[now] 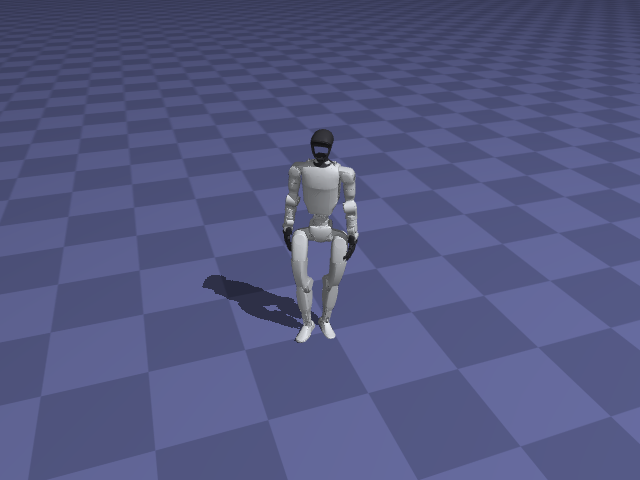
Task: In place motions
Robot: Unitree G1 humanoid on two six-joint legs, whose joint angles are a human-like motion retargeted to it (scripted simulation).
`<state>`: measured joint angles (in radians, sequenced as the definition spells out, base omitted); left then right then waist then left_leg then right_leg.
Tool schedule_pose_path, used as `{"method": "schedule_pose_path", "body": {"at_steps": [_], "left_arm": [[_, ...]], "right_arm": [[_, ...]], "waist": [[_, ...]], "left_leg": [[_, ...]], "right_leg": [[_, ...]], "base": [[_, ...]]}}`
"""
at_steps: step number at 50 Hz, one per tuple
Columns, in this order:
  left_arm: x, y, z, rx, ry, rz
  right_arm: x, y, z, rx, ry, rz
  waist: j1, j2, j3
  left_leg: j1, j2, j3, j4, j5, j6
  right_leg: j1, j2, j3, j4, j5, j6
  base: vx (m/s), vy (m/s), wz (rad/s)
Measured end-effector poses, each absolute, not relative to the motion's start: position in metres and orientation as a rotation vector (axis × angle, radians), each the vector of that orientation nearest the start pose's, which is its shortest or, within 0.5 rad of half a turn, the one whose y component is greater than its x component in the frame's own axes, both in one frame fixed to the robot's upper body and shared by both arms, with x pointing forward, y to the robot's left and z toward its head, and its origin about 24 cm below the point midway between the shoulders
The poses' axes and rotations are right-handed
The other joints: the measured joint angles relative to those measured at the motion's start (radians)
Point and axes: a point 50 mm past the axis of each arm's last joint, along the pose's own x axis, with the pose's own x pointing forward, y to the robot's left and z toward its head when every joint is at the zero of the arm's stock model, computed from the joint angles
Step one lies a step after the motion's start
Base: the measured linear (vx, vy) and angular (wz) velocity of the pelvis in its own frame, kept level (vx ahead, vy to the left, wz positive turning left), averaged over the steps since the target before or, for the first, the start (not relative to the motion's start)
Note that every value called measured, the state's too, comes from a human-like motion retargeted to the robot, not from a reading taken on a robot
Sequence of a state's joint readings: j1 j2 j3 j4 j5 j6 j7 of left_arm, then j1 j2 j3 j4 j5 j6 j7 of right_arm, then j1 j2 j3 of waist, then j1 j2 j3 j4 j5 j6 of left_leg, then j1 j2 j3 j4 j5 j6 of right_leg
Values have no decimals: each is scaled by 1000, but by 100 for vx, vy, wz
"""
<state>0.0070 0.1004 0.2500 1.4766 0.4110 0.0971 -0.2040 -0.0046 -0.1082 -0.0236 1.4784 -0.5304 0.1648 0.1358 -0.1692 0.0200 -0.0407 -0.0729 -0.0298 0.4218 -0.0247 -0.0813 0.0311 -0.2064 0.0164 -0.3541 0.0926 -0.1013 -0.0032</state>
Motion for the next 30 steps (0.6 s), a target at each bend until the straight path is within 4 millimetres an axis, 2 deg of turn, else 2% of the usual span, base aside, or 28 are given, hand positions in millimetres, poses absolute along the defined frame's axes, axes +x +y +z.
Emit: {"method": "schedule_pose_path", "body": {"at_steps": [4, 8, 10, 12, 15, 17, 20, 22, 30], "left_arm": [[24, 192, -179, -5, 1558, -159], [17, 201, -178, 23, 1588, -139], [8, 203, -178, 63, 1628, -126], [-3, 205, -177, 95, 1671, -132], [-15, 202, -177, 109, 1721, -161], [-17, 195, -178, 91, 1726, -149], [-24, 185, -179, 27, 1721, -130], [-28, 184, -178, 52, 1734, -147], [-20, 188, -179, 144, 1716, -239]], "right_arm": [[50, -189, -178, -514, 1542, 415], [70, -181, -176, -545, 1451, 480], [67, -179, -177, -534, 1440, 497], [56, -180, -178, -509, 1462, 501], [40, -183, -179, -457, 1530, 507], [34, -185, -179, -427, 1591, 515], [27, -192, -178, -421, 1670, 536], [23, -195, -177, -434, 1690, 525], [15, -195, -179, -395, 1671, 404]], "waist": [[-13, -4, 29], [-69, -5, 45], [-71, -19, 35], [-53, -46, 18], [6, -86, -6], [27, -79, -9], [-45, -59, -21], [-68, -40, -35], [8, -46, -63]], "left_leg": [[-6, 28, 38, -8, 2, -7], [-6, 34, -7, -12, 17, -3], [2, 20, -24, -7, 15, -1], [16, 0, -34, 1, 13, -4], [26, -33, -33, 7, 16, -2], [44, -42, -53, -9, 12, 7], [71, -74, -144, -38, 11, 27], [62, -67, -175, -35, 20, 26], [-4, -39, -197, 20, 48, -9]], "right_leg": [[-48, 15, 61, 106, -37, 45], [-19, 29, 109, 127, -35, 38], [24, 11, 95, 80, -57, 31], [57, 2, 93, 26, -60, -11], [96, -36, 50, -31, -25, -2], [107, -44, 13, -39, -24, 14], [118, -39, -49, -35, -47, 5], [129, -35, -83, -43, -51, 7], [161, -45, -90, -56, -63, 9]], "base": [[-11, -14, -53], [1, -2, 54], [20, 4, 58], [30, 5, 38], [17, 5, 18], [2, 3, 64], [9, 1, 134], [16, 1, 83], [19, 3, 21]]}}
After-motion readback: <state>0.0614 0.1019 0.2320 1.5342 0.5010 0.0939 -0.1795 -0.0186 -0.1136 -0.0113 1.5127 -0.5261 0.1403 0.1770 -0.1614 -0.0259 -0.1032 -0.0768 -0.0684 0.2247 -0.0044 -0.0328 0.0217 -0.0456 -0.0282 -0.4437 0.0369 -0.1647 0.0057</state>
